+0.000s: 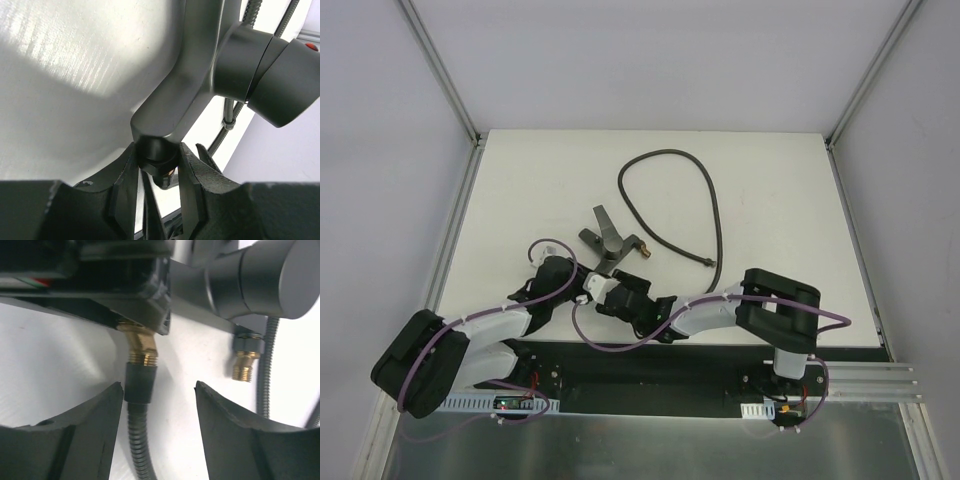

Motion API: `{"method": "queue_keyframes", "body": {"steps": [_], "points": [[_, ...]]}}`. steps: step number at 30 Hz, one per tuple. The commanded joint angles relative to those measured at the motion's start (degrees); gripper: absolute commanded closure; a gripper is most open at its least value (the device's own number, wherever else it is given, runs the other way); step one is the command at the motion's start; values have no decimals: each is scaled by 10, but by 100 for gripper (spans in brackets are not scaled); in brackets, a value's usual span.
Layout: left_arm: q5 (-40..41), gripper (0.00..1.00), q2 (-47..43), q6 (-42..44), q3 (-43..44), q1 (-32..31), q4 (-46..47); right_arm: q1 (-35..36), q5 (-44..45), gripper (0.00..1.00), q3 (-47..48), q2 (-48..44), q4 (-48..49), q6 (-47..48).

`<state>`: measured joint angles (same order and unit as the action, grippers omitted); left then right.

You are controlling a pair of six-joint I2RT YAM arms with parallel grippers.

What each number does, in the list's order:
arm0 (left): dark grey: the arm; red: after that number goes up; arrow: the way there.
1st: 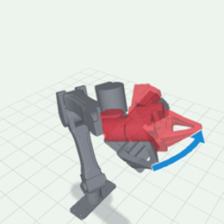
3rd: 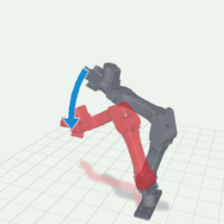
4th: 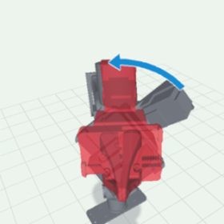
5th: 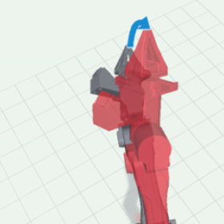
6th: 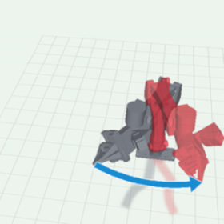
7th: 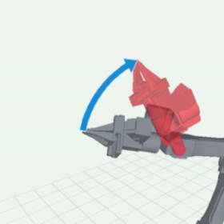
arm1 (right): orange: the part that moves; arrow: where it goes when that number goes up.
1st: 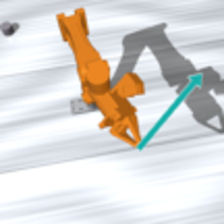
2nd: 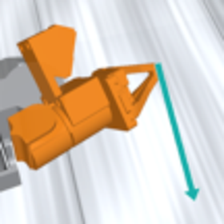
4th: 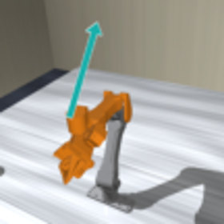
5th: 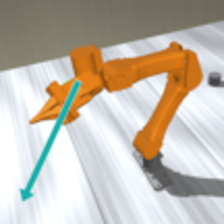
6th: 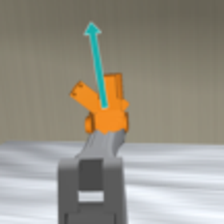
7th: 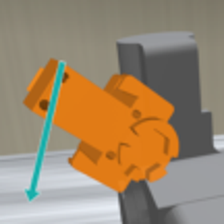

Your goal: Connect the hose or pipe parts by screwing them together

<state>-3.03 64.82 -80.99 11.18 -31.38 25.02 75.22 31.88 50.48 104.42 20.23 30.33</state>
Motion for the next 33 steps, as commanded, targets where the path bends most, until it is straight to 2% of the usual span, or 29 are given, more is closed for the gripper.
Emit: {"method": "queue_keyframes", "body": {"steps": [1,3,4,6,7,8,9,10,14,15,16,18,19,21,23,27,33], "points": [[-22,100,-30,0,33,10,6,2,74,43,9,17,-5,32],[-26,100,-36,-4,31,11,6,1,66,50,7,22,16,39],[-27,100,-37,-5,30,11,6,-1,62,59,7,24,22,41],[-29,100,-42,-9,24,11,13,-3,38,70,11,28,33,35],[-29,100,-42,-9,21,11,15,-11,24,80,17,28,32,28],[-32,100,-42,-7,16,11,19,-17,1,85,16,22,35,19],[-35,100,-40,-3,12,11,28,-25,-52,96,15,17,39,2],[-41,100,-38,-1,10,11,32,-43,-79,99,12,12,46,-10],[-37,100,-24,-7,-31,11,78,-100,-243,99,-15,-20,116,-66],[-34,100,-15,-9,-41,11,100,-121,-361,99,-18,-21,133,-98],[-32,100,-8,-7,-49,11,139,-167,-424,99,-20,-19,155,-168],[-28,100,14,6,-64,11,169,-206,-562,99,-20,6,237,-239],[-28,100,22,12,-71,11,200,-232,-587,99,-22,15,266,-290],[-26,100,43,14,-76,11,220,-251,-650,99,-19,46,335,-333],[-22,100,55,17,-79,11,242,-275,-694,99,-11,79,380,-386],[-17,100,76,24,-76,13,244,-294,-691,99,3,105,388,-408],[-4,100,80,22,-78,13,230,-305,-651,98,55,118,262,-352]]}}
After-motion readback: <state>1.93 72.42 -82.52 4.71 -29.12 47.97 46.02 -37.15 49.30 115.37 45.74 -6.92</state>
